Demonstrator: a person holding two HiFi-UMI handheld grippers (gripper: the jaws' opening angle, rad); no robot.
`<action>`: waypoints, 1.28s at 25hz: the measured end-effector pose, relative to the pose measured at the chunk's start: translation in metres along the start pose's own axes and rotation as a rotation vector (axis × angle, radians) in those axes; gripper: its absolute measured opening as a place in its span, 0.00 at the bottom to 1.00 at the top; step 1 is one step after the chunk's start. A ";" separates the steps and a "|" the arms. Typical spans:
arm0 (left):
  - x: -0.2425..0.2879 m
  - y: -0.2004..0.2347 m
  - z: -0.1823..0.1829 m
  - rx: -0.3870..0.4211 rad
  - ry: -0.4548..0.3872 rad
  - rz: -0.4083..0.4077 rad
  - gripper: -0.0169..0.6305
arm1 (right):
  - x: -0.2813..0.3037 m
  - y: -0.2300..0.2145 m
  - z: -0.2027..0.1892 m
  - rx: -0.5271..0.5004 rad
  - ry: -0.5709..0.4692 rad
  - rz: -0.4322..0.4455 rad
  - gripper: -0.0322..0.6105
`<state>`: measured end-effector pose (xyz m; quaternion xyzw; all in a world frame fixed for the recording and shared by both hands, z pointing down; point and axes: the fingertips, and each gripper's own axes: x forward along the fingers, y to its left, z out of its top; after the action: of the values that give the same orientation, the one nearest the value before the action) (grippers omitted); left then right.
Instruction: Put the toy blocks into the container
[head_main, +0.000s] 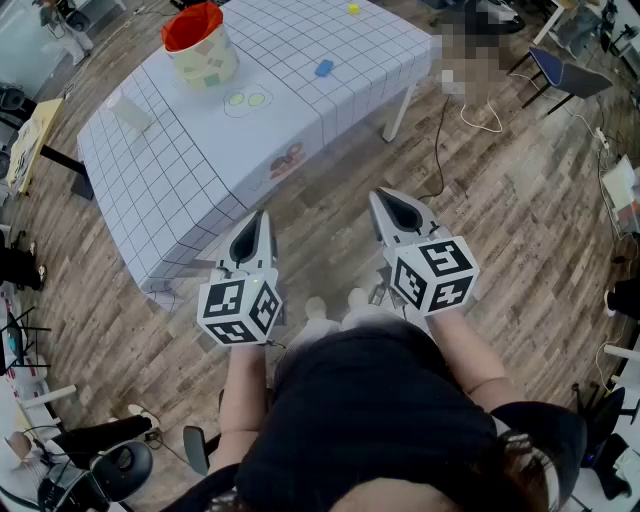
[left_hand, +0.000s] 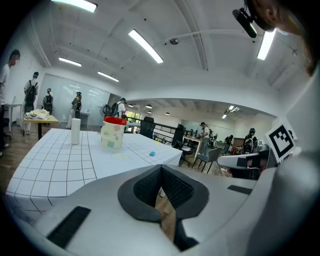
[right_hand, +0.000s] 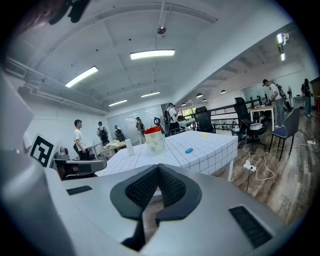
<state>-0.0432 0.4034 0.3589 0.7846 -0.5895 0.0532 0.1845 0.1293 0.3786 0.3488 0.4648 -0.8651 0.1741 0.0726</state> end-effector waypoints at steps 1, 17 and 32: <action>0.001 -0.002 0.000 -0.002 -0.001 0.001 0.05 | 0.000 -0.002 -0.001 0.001 0.004 0.001 0.07; 0.042 -0.032 0.005 -0.031 -0.025 0.002 0.05 | 0.010 -0.049 -0.001 0.061 0.014 0.051 0.07; 0.115 -0.025 0.006 0.045 0.026 0.013 0.05 | 0.057 -0.086 -0.001 0.084 0.048 0.054 0.07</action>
<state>0.0137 0.3031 0.3821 0.7839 -0.5909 0.0776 0.1740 0.1684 0.2911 0.3861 0.4397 -0.8672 0.2232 0.0689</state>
